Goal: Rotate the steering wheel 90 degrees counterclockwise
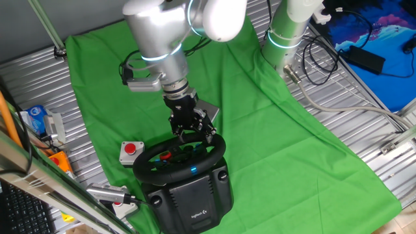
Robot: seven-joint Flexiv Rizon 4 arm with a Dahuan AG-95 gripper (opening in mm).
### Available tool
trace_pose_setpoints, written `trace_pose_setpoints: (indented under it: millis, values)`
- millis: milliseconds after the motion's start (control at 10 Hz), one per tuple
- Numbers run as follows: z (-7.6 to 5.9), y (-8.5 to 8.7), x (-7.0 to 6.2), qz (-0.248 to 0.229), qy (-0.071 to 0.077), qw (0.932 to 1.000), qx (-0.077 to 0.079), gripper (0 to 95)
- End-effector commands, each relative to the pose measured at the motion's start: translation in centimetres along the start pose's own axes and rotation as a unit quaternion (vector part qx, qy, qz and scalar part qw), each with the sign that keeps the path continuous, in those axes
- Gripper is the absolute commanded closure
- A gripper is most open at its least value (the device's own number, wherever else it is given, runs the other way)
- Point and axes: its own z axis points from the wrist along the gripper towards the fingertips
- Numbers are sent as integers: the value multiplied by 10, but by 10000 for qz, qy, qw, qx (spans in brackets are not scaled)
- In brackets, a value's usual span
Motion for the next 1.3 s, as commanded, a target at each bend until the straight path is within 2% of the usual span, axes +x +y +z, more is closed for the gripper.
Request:
trace_pose_setpoints:
  millis: [100,400,500,600,1000,1100,1300]
  values:
    - [1,0,0,-7,22,10000,37,190]
    - [2,0,0,-9,23,10000,81,190]
    - [1,0,0,70,42,10000,40,0]
    - [-4,4,-3,295,131,9995,-31,0]
    - [-23,18,-18,686,229,9973,-140,0]
    - [-28,16,-24,735,269,9968,-159,190]
    - [-36,8,-34,749,350,9964,-175,190]
